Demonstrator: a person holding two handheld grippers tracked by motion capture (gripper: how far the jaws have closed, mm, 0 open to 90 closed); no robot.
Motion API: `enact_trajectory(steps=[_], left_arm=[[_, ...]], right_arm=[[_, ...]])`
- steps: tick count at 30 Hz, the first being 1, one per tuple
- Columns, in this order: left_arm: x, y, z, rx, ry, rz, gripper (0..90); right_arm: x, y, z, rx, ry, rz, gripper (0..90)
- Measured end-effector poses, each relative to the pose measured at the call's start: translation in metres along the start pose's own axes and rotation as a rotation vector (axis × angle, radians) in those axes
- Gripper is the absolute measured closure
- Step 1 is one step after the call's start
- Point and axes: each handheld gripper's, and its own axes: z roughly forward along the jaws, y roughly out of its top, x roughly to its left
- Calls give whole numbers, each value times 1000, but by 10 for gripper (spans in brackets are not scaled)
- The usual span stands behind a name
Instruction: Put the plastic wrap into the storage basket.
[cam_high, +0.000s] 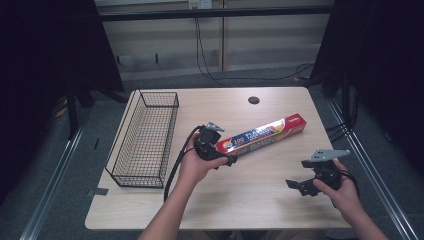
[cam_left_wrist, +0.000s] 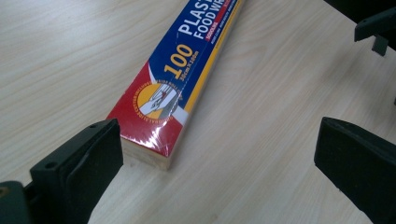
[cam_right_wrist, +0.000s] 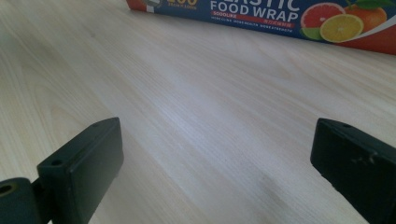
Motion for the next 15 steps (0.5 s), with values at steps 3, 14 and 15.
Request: enact_trajectory(steps=[3, 14, 15], left_arm=[[-1, 5, 2, -6, 5, -2, 11], [6, 18, 7, -13, -13, -29, 12], [6, 20, 7, -15, -19, -32, 12]], right_arm=[[0, 0, -1, -2, 1, -1, 26], [0, -3, -4, -2, -5, -6, 29], [0, -3, -4, 1, -5, -4, 30]])
